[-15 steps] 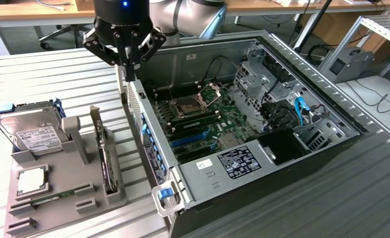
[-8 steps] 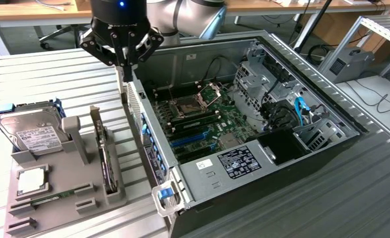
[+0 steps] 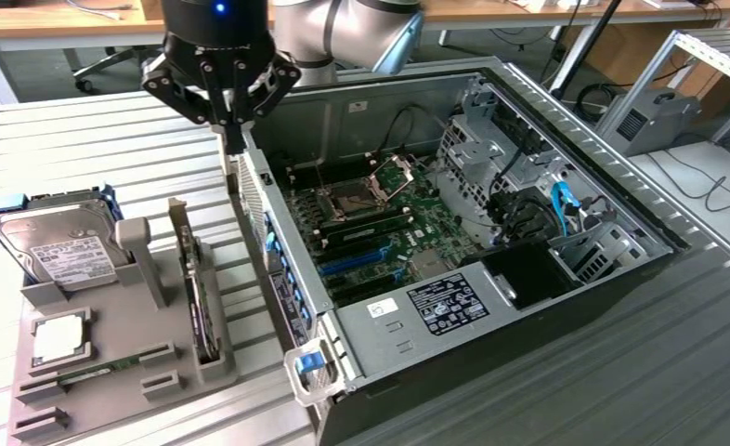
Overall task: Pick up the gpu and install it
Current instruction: 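Reach for the gpu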
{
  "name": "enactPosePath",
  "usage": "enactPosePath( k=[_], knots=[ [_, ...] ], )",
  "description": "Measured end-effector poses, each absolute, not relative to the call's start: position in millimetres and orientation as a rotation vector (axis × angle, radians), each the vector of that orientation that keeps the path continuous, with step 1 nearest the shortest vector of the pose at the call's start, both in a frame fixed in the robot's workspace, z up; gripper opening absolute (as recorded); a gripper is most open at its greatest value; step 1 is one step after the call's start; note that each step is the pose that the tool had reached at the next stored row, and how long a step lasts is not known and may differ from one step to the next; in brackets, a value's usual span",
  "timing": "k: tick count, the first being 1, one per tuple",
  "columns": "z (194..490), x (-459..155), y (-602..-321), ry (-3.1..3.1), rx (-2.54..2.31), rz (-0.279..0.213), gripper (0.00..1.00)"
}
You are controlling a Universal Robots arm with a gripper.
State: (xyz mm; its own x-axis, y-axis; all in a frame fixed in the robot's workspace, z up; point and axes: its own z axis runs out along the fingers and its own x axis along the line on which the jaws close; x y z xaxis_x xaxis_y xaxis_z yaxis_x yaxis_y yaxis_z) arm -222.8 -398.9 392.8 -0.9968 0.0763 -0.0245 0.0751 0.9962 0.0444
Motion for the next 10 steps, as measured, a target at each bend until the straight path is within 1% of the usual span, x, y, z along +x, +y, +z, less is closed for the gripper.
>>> enactPosePath(
  k=[10],
  knots=[
    [392.8,-229.8,-398.9,3.113,0.118,0.068,0.11]
  ],
)
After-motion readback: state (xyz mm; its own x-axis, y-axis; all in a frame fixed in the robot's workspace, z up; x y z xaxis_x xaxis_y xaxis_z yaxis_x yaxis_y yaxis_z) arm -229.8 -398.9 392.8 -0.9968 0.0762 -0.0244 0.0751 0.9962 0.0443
